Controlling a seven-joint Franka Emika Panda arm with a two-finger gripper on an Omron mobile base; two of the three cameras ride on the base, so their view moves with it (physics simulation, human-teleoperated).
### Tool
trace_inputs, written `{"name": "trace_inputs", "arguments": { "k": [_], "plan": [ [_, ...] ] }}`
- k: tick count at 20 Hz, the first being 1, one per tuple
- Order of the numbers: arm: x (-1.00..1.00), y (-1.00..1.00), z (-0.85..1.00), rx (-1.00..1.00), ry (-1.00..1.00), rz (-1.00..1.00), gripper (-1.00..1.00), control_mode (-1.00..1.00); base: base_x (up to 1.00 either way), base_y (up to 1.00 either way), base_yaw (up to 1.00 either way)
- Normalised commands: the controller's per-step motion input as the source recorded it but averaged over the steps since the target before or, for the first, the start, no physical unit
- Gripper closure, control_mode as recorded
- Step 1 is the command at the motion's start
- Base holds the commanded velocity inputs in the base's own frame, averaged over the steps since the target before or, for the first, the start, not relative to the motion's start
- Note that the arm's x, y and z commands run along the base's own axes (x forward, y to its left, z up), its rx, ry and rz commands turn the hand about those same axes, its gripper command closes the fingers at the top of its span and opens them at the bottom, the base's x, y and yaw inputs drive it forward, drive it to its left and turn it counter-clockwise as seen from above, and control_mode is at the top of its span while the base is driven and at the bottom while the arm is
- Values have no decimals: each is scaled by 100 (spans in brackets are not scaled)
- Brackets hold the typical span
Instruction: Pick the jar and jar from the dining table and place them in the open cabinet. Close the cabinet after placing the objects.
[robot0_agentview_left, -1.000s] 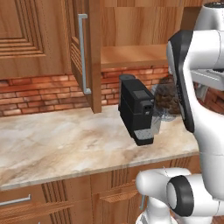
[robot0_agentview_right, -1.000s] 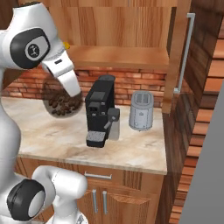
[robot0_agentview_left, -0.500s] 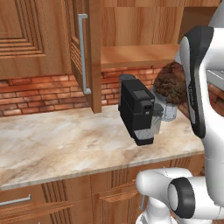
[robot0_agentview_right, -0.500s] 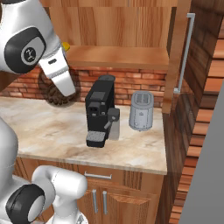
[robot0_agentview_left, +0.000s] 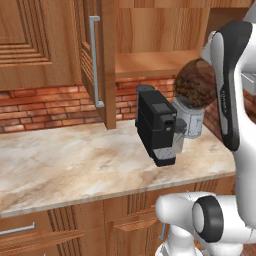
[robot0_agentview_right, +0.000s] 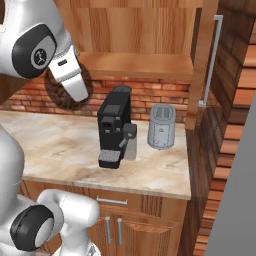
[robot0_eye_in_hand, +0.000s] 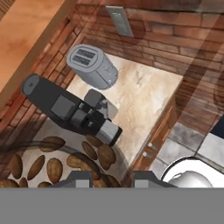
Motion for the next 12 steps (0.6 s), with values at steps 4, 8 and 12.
{"name": "trace_inputs", "arguments": {
  "k": [4, 8, 12],
  "plan": [
    [49, 0, 16, 0, 0, 0, 100, -100, 0, 0, 0],
    [51, 0, 18, 1, -4, -2, 100, -100, 0, 0, 0],
    [42, 0, 6, 1, -6, -3, 100, -100, 0, 0, 0]
  ]
}}
